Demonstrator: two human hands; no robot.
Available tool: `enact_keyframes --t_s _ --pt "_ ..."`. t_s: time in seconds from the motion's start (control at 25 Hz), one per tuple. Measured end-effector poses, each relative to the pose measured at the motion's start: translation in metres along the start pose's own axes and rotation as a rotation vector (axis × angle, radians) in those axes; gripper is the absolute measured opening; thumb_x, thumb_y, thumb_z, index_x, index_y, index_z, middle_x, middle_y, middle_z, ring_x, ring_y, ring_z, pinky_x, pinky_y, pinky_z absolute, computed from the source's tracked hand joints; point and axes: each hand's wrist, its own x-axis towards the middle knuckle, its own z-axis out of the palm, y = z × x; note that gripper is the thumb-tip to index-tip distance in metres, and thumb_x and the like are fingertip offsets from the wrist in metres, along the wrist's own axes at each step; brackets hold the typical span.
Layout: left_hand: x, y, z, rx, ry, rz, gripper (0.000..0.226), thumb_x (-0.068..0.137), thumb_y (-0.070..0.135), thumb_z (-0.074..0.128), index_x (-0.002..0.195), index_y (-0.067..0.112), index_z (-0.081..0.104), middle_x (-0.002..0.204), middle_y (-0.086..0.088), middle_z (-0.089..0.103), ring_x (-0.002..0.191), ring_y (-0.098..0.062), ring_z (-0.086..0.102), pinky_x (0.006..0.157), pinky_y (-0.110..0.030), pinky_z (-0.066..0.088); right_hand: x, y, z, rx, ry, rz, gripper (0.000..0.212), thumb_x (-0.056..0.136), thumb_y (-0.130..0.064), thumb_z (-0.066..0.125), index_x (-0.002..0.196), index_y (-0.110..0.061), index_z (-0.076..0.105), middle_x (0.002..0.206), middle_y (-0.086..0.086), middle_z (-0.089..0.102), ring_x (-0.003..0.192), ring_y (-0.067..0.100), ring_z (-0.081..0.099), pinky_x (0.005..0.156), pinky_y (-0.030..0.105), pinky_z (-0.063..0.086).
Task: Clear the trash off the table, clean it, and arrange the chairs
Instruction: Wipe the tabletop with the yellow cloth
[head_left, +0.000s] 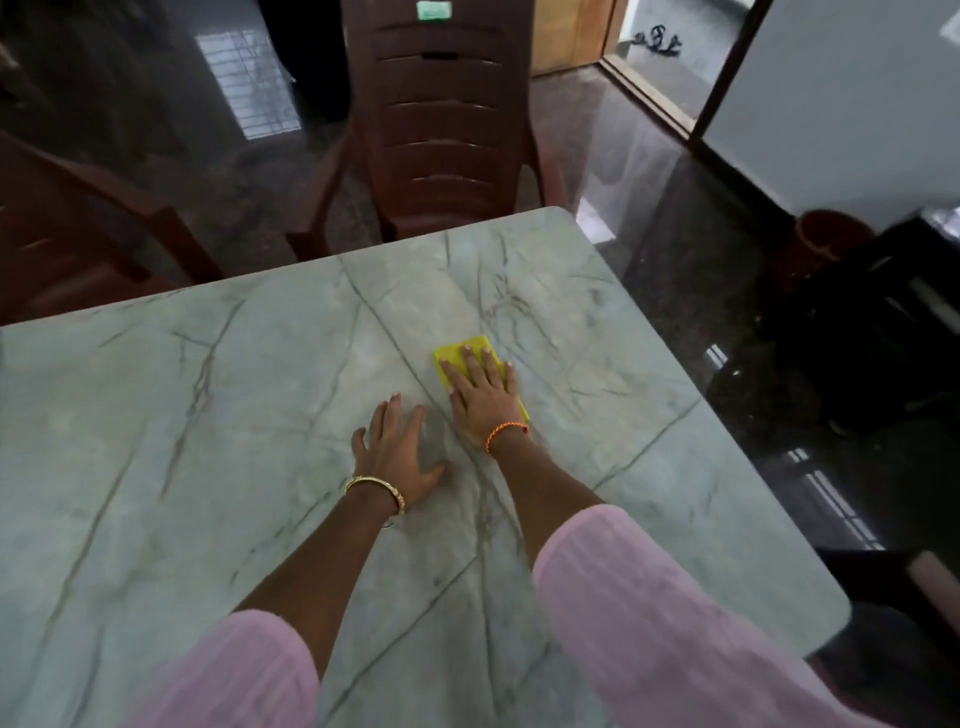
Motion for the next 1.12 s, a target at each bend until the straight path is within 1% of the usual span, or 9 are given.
enact_keyframes --t_s 0.16,0.32,0.4,0.48,0.64,0.76,0.88,1.04,1.12 --pt "0.009 0.054 0.021 -0.035 0.025 0.042 0.091 0.076 0.068 0.052 0.148 0.026 0.018 0.160 -0.004 0.002 0.148 -0.023 0.003 0.114 -0.049 0.015 0.019 0.063 -0.021 -0.011 0.033 0.025 0.050 0.099 -0.034 0.029 0.148 -0.037 0.018 0.160 -0.002 0.007 0.148 0.025 -0.001 0.118 0.049 -0.003" --pt "0.010 0.064 0.037 -0.053 0.058 0.006 0.094 0.070 0.076 0.043 0.148 0.031 0.016 0.160 -0.003 -0.002 0.148 -0.024 -0.004 0.116 -0.052 0.007 0.042 0.109 -0.039 -0.019 0.051 0.079 0.050 0.099 -0.035 0.028 0.148 -0.038 0.018 0.161 -0.001 0.005 0.148 0.026 -0.003 0.119 0.050 -0.004" --pt "0.007 0.061 0.040 -0.078 0.096 0.028 0.095 0.069 0.077 0.041 0.148 0.033 0.016 0.160 -0.002 -0.003 0.148 -0.022 -0.005 0.116 -0.051 0.003 0.050 0.130 -0.047 -0.026 0.081 0.156 0.050 0.098 -0.037 0.028 0.147 -0.039 0.017 0.161 0.004 -0.001 0.148 0.029 -0.005 0.119 0.051 -0.003" --pt "0.006 0.058 0.043 -0.088 0.108 0.043 0.093 0.072 0.076 0.046 0.149 0.033 0.015 0.160 -0.001 -0.003 0.148 -0.021 -0.007 0.117 -0.050 0.000 0.047 0.152 -0.050 -0.003 0.130 0.271 0.050 0.097 -0.037 0.031 0.146 -0.041 0.020 0.160 0.009 -0.004 0.147 0.033 -0.006 0.119 0.052 -0.002" --pt "0.005 0.057 0.046 -0.114 0.116 0.046 0.092 0.074 0.073 0.048 0.149 0.035 0.012 0.161 0.000 -0.006 0.148 -0.020 -0.009 0.117 -0.049 -0.003 0.021 0.183 -0.053 0.005 0.195 0.444 0.051 0.097 -0.034 0.031 0.146 -0.039 0.023 0.160 0.011 0.001 0.147 0.034 -0.005 0.119 0.051 -0.003" --pt "0.004 0.052 0.047 -0.107 0.125 0.068 0.090 0.076 0.073 0.045 0.150 0.035 0.011 0.161 0.000 -0.006 0.148 -0.019 -0.009 0.118 -0.048 -0.003 -0.009 0.198 -0.056 0.059 0.276 0.499 0.053 0.095 -0.024 0.036 0.146 -0.032 0.028 0.159 0.010 0.011 0.147 0.032 0.005 0.120 0.047 0.003" --pt "0.000 0.045 0.046 -0.108 0.109 0.097 0.088 0.078 0.073 0.044 0.150 0.034 0.010 0.161 -0.001 -0.006 0.148 -0.019 -0.008 0.118 -0.046 -0.003 -0.043 0.203 -0.054 0.135 0.347 0.484 0.063 0.085 -0.004 0.044 0.145 -0.017 0.032 0.157 0.011 0.020 0.146 0.029 0.015 0.119 0.042 0.010" --pt "-0.011 0.043 0.041 -0.139 0.085 0.110 0.083 0.082 0.065 0.047 0.150 0.028 0.016 0.161 -0.003 -0.001 0.149 -0.021 -0.004 0.119 -0.044 0.000 -0.077 0.196 -0.051 0.177 0.362 0.433 0.074 0.076 0.008 0.045 0.146 -0.010 0.029 0.157 0.014 0.020 0.146 0.027 0.016 0.119 0.041 0.012" --pt "-0.024 0.035 0.038 -0.151 0.086 0.124 0.079 0.083 0.060 0.050 0.148 0.024 0.023 0.160 -0.005 0.003 0.148 -0.023 0.001 0.119 -0.043 0.004 -0.085 0.179 -0.051 0.246 0.356 0.421 0.082 0.073 0.012 0.044 0.148 -0.009 0.022 0.156 0.015 0.023 0.145 0.028 0.020 0.120 0.041 0.012"
